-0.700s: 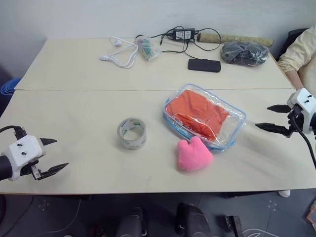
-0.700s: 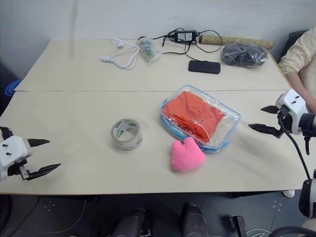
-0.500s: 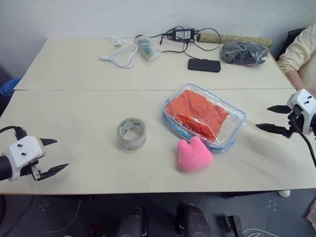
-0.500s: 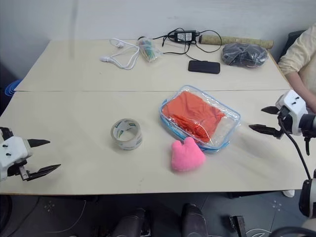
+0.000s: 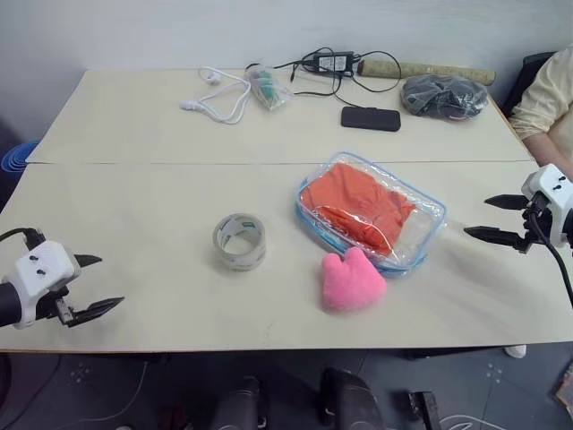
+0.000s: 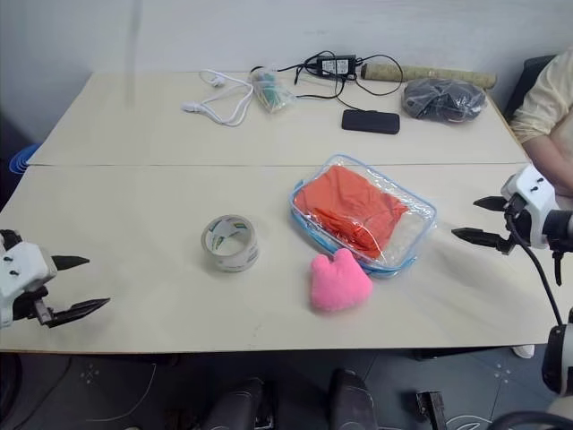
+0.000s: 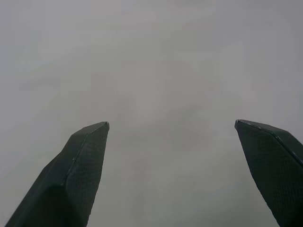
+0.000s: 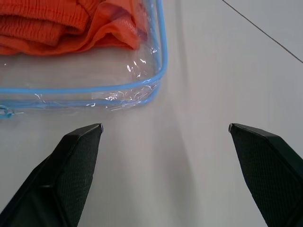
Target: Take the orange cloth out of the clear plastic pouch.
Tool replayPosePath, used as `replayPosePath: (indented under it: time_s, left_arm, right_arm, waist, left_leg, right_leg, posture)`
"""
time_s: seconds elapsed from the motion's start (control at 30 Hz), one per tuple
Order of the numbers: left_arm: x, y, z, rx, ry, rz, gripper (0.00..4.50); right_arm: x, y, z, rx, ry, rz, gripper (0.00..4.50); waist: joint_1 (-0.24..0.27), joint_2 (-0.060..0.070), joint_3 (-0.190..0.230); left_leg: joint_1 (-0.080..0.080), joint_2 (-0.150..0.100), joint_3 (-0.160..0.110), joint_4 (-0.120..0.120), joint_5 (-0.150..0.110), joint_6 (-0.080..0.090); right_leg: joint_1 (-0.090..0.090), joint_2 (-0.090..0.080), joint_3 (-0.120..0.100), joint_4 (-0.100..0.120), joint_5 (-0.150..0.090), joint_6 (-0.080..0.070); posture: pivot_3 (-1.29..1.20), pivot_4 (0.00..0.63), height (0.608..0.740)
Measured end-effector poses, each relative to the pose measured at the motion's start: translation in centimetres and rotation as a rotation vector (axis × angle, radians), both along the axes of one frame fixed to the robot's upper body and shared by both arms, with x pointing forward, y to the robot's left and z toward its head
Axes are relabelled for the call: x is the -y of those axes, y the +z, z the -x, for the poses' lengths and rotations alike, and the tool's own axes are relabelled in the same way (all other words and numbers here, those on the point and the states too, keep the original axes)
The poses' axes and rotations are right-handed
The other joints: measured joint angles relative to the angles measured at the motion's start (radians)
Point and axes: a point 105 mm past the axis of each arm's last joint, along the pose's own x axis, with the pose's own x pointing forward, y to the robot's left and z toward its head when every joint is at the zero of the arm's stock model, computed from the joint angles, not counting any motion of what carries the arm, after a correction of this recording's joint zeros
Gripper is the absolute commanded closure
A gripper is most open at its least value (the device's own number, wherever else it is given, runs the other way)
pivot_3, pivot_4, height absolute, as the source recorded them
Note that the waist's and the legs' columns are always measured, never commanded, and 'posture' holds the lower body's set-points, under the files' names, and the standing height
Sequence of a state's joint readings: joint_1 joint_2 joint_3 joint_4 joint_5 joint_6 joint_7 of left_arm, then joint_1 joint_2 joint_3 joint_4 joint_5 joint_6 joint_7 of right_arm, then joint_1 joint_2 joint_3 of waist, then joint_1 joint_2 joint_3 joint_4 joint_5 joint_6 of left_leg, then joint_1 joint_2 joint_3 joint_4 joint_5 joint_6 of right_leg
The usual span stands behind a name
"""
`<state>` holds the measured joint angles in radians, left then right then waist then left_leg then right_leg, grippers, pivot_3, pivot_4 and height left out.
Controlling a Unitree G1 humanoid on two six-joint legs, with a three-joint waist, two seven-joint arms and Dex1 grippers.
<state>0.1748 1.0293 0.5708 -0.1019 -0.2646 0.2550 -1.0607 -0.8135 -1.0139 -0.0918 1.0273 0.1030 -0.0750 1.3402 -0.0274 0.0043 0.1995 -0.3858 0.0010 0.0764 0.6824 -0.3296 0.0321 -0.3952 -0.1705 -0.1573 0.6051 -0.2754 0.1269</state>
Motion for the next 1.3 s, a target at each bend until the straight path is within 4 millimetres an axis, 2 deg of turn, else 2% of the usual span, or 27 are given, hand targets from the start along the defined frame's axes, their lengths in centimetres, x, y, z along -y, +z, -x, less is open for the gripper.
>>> replayPosePath:
  time_s: [0.17, 0.27, 0.33, 0.43, 0.53, 0.67, 0.73, 0.87, 1.0, 1.1, 1.3]
  left_arm:
    - [1.2, 1.4, -0.8, 0.019, -0.017, 0.095, 0.0]
    - [3.1, 2.7, -1.7, 0.025, -0.075, 0.177, 0.0]
    - [5.2, 4.5, -2.8, 0.02, -0.151, 0.226, 0.0]
    - [9.4, 8.3, -4.4, 0.054, -0.31, 0.241, 0.0]
    - [12.4, 9.6, -5.4, 0.045, -0.417, 0.213, 0.0]
    - [15.8, 7.8, -8.2, -0.047, -0.507, 0.088, 0.0]
    - [16.6, 6.7, -9.2, -0.081, -0.527, 0.038, 0.0]
    - [18.0, 4.7, -12.8, -0.091, -0.522, -0.077, 0.0]
    - [18.6, 2.5, -14.7, -0.117, -0.534, -0.165, 0.0]
    - [20.1, 1.4, -15.2, -0.134, -0.57, -0.151, 0.62]
    - [20.8, 0.4, -14.9, -0.167, -0.615, -0.174, 2.48]
  right_arm:
    - [-0.4, -0.3, 0.7, -0.025, 0.031, -0.054, 0.02]
    - [-1.4, 0.3, 1.2, -0.041, 0.085, -0.105, 0.02]
    - [-2.9, 1.6, 1.7, -0.032, 0.157, -0.137, 0.02]
    - [-5.9, 4.5, 3.0, 0.016, 0.297, -0.154, 0.02]
    - [-9.4, 6.5, 4.5, 0.049, 0.444, -0.15, 0.02]
    - [-13.8, 6.9, 6.6, 0.054, 0.617, -0.14, 0.02]
    - [-15.1, 7.1, 7.0, 0.075, 0.655, -0.147, 0.02]
    - [-18.7, 7.1, 7.8, 0.109, 0.754, -0.183, 0.02]
    - [-19.9, 7.5, 8.2, 0.13, 0.776, -0.194, 0.02]
    - [-20.4, 7.6, 8.0, 0.139, 0.77, -0.21, 0.0]
    - [-20.5, 7.7, 7.8, 0.148, 0.755, -0.209, 0.0]
  waist:
    - [0.0, 0.0, 0.0]
    - [0.003, 0.0, 0.0]
    - [0.011, 0.0, 0.0]
    - [0.025, 0.0, 0.0]
    - [0.031, 0.0, 0.0]
    - [0.042, 0.0, 0.0]
    - [0.041, -0.001, 0.0]
    - [0.05, -0.001, 0.0]
    - [0.052, -0.003, 0.0]
    - [0.054, -0.004, 0.0]
    - [0.05, -0.005, 0.0]
  left_leg:
    - [0.0, 0.0, 0.0, 0.0, 0.0, 0.0]
    - [0.0, 0.0, 0.0, 0.001, 0.0, 0.0]
    - [0.0, 0.0, -0.002, 0.002, 0.0, -0.001]
    - [0.0, 0.0, -0.002, 0.002, 0.0, -0.001]
    - [0.0, -0.001, -0.001, 0.002, 0.0, -0.001]
    - [0.0, -0.005, 0.007, 0.003, 0.001, -0.001]
    - [-0.001, -0.004, 0.008, 0.003, 0.001, -0.001]
    - [-0.001, -0.004, 0.008, 0.004, 0.001, -0.001]
    - [-0.003, -0.004, 0.008, 0.004, 0.001, -0.001]
    - [-0.004, -0.004, 0.007, 0.005, 0.001, -0.001]
    - [-0.004, -0.004, 0.007, 0.005, 0.0, -0.001]
  right_leg:
    - [0.0, 0.0, 0.0, 0.0, 0.0, 0.0]
    - [0.0, 0.0, 0.0, 0.001, 0.0, 0.0]
    - [0.0, 0.0, 0.0, 0.002, 0.0, 0.0]
    - [0.0, 0.001, 0.001, 0.002, 0.0, 0.0]
    - [0.0, 0.002, 0.001, 0.002, 0.0, 0.0]
    - [0.0, 0.004, 0.0, 0.003, 0.0, 0.0]
    - [0.0, 0.004, 0.001, 0.003, 0.0, 0.0]
    - [-0.001, 0.004, 0.001, 0.002, 0.0, 0.0]
    - [-0.002, 0.004, 0.0, 0.001, 0.0, 0.0]
    - [-0.002, 0.004, -0.001, 0.001, 0.0, 0.0]
    - [-0.002, 0.004, -0.001, 0.002, 0.0, 0.0]
  posture:
    - [0.0, 0.15, 0.74]
    - [0.0, 0.15, 0.74]
    - [0.0, 0.15, 0.74]
    - [0.0, 0.15, 0.74]
    - [0.0, 0.15, 0.74]
    - [0.0, 0.15, 0.74]
    - [0.0, 0.15, 0.74]
    - [0.0, 0.15, 0.74]
    - [0.0, 0.15, 0.74]
    - [0.0, 0.15, 0.74]
    - [0.0, 0.15, 0.74]
